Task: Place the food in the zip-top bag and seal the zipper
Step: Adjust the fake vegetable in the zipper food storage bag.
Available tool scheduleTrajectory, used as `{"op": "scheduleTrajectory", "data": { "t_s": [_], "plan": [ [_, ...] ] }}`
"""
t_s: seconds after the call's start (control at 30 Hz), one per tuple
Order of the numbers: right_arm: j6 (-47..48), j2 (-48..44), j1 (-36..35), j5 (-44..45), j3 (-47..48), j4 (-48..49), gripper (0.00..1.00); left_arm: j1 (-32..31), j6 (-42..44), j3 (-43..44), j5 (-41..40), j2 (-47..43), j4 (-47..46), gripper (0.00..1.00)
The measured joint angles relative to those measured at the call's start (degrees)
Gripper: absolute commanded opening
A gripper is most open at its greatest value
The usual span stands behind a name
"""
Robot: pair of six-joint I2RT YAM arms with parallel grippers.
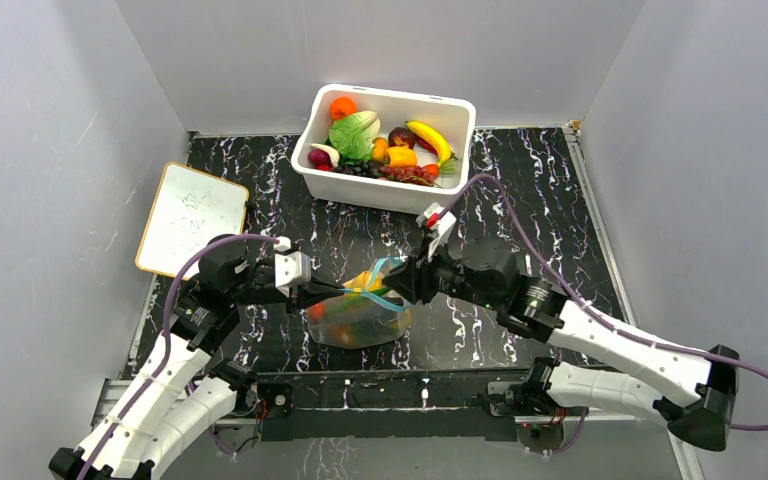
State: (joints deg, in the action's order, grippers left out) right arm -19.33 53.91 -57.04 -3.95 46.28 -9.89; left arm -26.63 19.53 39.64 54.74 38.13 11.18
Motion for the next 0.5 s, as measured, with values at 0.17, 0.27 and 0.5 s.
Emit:
{"op": "scheduleTrajectory", "data": {
  "t_s": [0.17,0.27,0.5],
  "plan": [
    [0.5,-2.5,0.0,1.5,4.7,-2.8,0.17,0.0,0.0,0.0,0.1,0.0,0.0,0.00],
    [0.9,-2.0,0.0,1.7,5.0,-3.3,0.13,0.0,0.0,0.0,0.1,0.0,0.0,0.00],
    [-0.1,0.2,0.0,1.4,3.6,-5.1,0.09,0.0,0.1,0.0,0.1,0.0,0.0,0.00]
  ]
}}
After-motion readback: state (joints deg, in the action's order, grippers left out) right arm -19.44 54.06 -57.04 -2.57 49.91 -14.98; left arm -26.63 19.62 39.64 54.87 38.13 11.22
